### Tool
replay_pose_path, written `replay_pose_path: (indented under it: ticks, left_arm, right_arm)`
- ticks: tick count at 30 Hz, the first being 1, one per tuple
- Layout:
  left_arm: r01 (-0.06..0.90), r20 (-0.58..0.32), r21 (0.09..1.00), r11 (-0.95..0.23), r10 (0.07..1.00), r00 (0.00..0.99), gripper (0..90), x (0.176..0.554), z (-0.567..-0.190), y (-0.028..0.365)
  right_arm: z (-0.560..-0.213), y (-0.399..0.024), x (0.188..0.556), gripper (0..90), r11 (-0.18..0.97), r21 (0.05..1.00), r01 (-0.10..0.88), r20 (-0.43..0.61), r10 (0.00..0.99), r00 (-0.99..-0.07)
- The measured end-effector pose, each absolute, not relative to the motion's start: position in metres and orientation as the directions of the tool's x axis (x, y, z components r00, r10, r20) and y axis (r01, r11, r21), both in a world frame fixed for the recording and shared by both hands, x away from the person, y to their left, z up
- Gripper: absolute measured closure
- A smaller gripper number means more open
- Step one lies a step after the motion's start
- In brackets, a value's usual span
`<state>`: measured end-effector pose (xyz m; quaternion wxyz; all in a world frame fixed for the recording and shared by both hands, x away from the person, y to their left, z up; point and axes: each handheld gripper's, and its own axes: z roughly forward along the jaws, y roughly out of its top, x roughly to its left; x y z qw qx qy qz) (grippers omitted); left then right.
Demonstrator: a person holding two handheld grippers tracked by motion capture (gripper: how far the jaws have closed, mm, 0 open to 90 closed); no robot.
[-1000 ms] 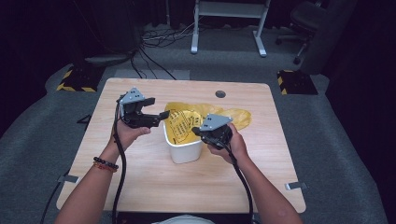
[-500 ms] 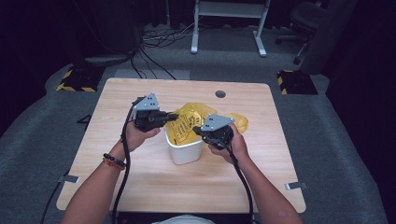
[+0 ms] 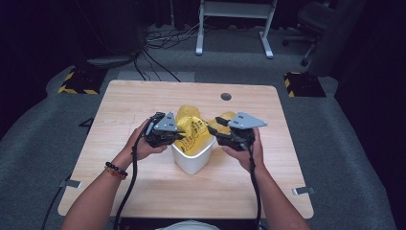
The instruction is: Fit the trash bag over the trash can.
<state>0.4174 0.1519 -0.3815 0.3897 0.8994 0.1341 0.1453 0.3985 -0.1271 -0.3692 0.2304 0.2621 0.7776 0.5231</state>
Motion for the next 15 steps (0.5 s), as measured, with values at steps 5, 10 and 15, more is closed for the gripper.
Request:
replay_pose_path:
  ticks: [5, 10, 15]
  left_arm:
    - [0.138, 0.141, 0.744, -0.654, 0.355, 0.924, 89.8, 0.419, -0.382, 0.152]
    - [0.142, 0.13, 0.748, -0.648, 0.353, 0.926, 89.8, 0.42, -0.382, 0.152]
    - [0.147, 0.119, 0.742, -0.654, 0.344, 0.931, 89.9, 0.421, -0.382, 0.151]
  right_arm:
    - [-0.378, -0.165, 0.392, 47.7, 0.372, 0.913, 0.169, -0.135, 0.666, -0.733]
    - [-0.397, -0.178, 0.392, 45.6, 0.411, 0.892, 0.188, -0.147, 0.658, -0.739]
    - [-0.416, -0.168, 0.409, 36.0, 0.461, 0.853, 0.244, -0.157, 0.673, -0.723]
